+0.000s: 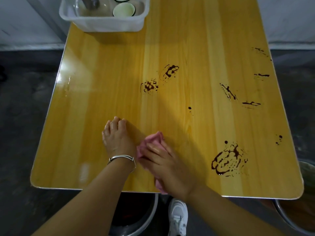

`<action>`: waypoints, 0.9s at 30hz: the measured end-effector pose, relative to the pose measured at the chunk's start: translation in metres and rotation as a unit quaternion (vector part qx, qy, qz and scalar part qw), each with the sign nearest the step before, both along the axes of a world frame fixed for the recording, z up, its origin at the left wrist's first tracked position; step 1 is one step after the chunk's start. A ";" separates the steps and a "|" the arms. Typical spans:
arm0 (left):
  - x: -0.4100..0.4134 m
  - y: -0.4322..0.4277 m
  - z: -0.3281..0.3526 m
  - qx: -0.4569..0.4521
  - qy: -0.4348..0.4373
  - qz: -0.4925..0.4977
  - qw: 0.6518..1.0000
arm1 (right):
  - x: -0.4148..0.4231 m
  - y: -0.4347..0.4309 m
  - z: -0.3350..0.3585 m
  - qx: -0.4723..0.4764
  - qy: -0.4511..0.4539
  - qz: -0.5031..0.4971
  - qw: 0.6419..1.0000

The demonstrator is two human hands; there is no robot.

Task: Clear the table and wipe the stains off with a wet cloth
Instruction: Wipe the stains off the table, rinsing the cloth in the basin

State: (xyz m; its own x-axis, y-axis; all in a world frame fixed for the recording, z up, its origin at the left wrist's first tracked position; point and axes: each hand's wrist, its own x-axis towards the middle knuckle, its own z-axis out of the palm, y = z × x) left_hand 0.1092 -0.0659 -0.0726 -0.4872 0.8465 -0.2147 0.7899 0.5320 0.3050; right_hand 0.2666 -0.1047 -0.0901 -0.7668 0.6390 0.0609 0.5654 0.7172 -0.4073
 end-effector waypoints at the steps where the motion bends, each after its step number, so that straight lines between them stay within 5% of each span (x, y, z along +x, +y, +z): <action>1: -0.002 -0.001 0.000 0.003 0.001 -0.005 1.000 | 0.010 0.004 0.001 0.018 -0.004 -0.002 1.000; 7: -0.003 -0.004 0.002 0.011 0.002 -0.015 1.000 | 0.005 0.061 0.009 -0.017 -0.016 -0.241 0.970; 16: -0.014 -0.002 0.018 -0.041 -0.063 -0.039 0.996 | 0.004 0.010 0.002 0.005 -0.005 0.066 0.998; 22: -0.015 -0.013 0.028 -0.037 -0.068 -0.019 0.997 | -0.019 0.039 0.016 -0.036 -0.008 -0.192 0.981; 27: -0.025 -0.019 0.030 -0.006 -0.138 0.042 0.989 | -0.047 0.006 0.018 -0.132 -0.018 -0.020 0.991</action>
State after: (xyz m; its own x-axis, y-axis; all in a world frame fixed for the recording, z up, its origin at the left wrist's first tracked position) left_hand 0.0846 -0.0851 -0.0429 -0.4777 0.8017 -0.3593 0.6295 0.5976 0.4965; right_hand 0.2197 -0.0986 -0.0720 -0.7395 0.6585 -0.1397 0.6089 0.5659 -0.5559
